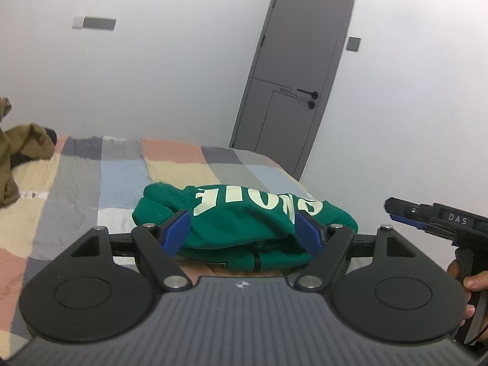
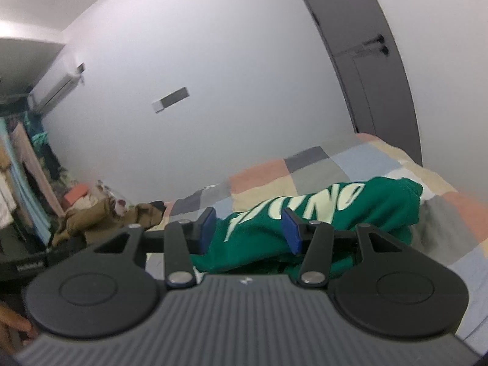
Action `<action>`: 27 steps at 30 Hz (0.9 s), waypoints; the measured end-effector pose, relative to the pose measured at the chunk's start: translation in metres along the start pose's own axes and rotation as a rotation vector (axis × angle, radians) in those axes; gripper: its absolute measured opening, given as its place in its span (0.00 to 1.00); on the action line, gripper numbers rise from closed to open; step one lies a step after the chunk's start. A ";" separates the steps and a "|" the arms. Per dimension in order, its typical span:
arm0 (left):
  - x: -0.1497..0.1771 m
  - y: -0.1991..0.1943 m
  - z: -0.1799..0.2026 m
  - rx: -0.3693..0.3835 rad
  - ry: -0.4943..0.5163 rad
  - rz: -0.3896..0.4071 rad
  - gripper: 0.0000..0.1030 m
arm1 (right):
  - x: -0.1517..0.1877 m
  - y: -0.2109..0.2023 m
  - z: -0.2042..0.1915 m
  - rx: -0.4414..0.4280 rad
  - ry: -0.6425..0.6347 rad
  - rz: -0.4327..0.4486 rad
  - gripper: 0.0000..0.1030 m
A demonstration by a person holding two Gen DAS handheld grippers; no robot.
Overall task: Fold large clothes
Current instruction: 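Open both tools and withdraw them from the folded hoodie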
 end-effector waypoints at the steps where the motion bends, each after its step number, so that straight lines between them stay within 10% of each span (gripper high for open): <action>1: 0.002 -0.007 0.001 0.000 0.007 0.002 0.77 | 0.003 -0.003 -0.011 -0.001 -0.015 0.003 0.49; 27: 0.058 -0.085 0.000 -0.044 0.080 0.063 0.77 | 0.089 -0.061 -0.068 0.140 -0.182 -0.074 0.49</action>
Point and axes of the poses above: each gripper's, at about its wrist camera, not at the fingertips, and y roughly the way its jaws point, z to its right, x to its underside, the point moved 10 cm from there along y, roughly the way its jaws point, and after that the axes turned 8 degrees about -x, right-handed, at the moved point
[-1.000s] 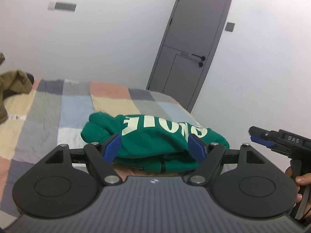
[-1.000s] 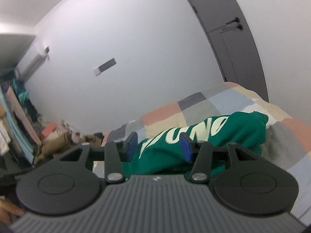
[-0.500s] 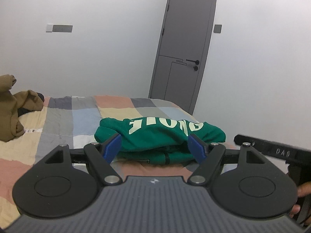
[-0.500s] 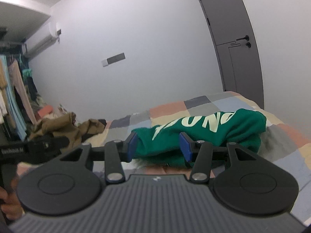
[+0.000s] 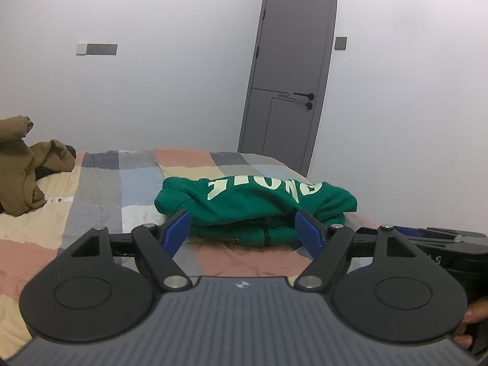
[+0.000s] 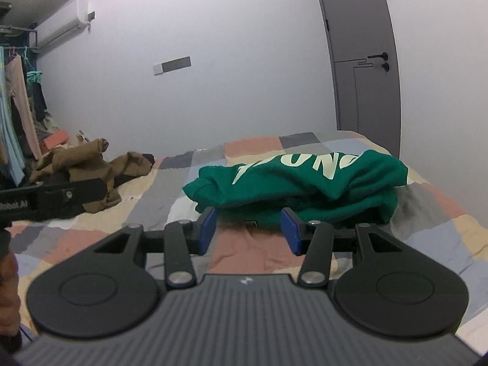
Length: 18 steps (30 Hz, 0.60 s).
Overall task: Fold large clothes
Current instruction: 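Open both tools and withdraw them from the folded hoodie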
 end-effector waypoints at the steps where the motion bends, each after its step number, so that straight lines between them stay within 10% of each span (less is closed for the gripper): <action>1: 0.003 0.002 -0.001 0.002 -0.002 -0.007 0.77 | 0.001 0.000 0.000 0.005 0.003 0.000 0.49; 18: 0.016 0.019 -0.008 -0.014 -0.003 -0.053 0.87 | 0.005 -0.006 0.022 0.091 0.020 -0.007 0.49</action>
Point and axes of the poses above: each gripper's, at about its wrist camera, not at the fingertips, and y roughly the way its jaws point, z to its right, x to its underside, the point moved 10 cm from there along y, roughly the way its jaws point, and after that the axes turned 8 degrees about -x, right-handed, at the moved point
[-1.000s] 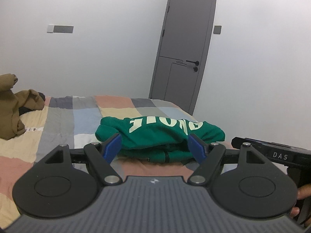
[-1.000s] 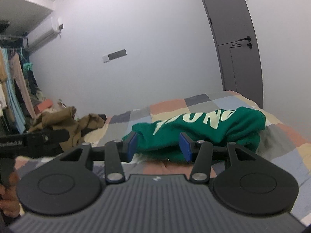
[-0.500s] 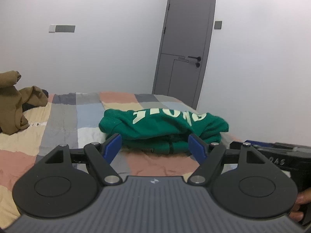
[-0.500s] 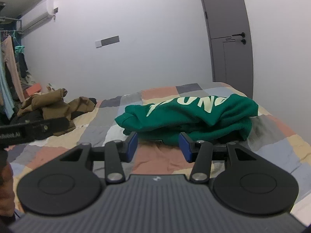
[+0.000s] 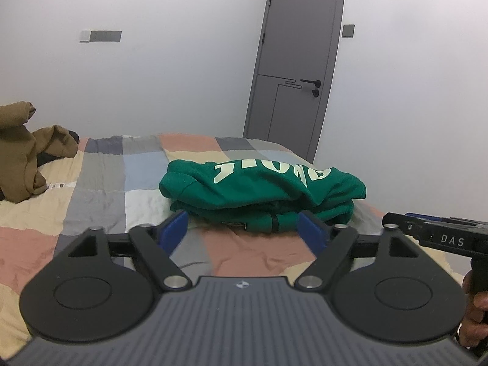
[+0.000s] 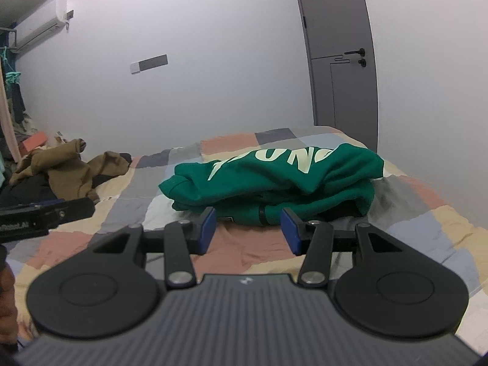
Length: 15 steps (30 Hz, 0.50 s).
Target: Fold large clothes
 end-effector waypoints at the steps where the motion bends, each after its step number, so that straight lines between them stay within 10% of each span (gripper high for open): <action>1: 0.000 0.001 0.000 0.001 0.001 -0.002 0.89 | 0.000 0.000 0.000 0.001 0.000 -0.002 0.49; 15: 0.000 -0.004 0.004 -0.043 0.033 0.013 1.00 | -0.005 -0.009 0.008 0.034 -0.024 0.010 0.91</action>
Point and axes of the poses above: each gripper's, at about its wrist camera, not at the fingertips, and y roughly the way its jaws point, z to its right, x to its underside, the point moved 10 cm from there along y, roughly the way its jaws point, and after that the axes turned 8 degrees about -x, right-handed, at the moved point
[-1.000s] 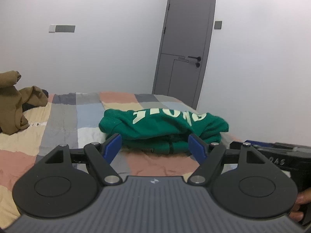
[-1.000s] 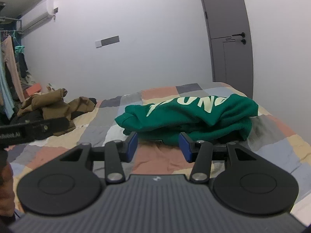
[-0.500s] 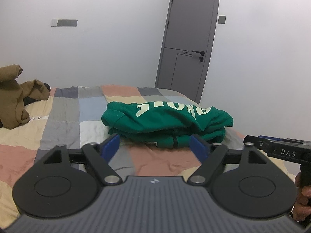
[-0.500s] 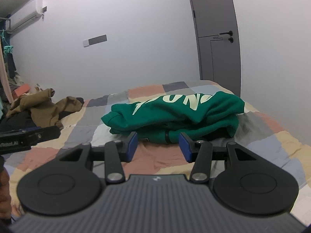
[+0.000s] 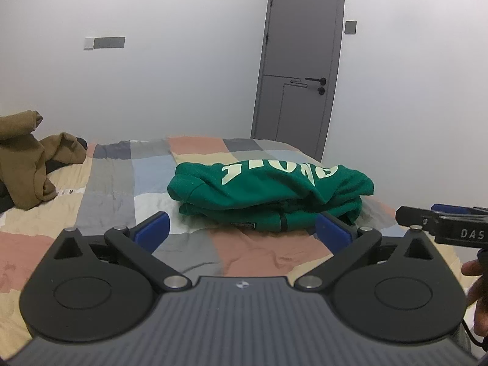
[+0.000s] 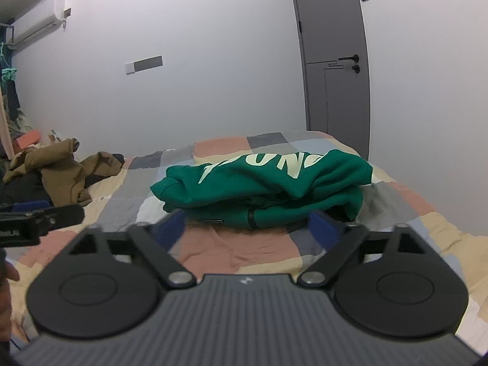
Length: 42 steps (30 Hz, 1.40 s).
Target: Fold large clothes
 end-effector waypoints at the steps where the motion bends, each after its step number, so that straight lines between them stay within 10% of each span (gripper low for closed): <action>1: 0.000 -0.001 0.000 0.004 0.000 -0.001 1.00 | 0.000 0.000 0.001 0.005 0.000 -0.003 0.91; 42: 0.003 -0.015 0.004 -0.029 0.001 -0.002 1.00 | 0.005 -0.016 0.000 0.023 0.002 -0.018 1.00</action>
Point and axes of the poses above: each gripper's, at about its wrist camera, not at the fingertips, and y roughly the way its jaws point, z to its right, x to its underside, the point moved 10 cm from there along y, roughly the way its jaws point, and after that the axes turned 8 degrees about -x, right-handed, at the moved point
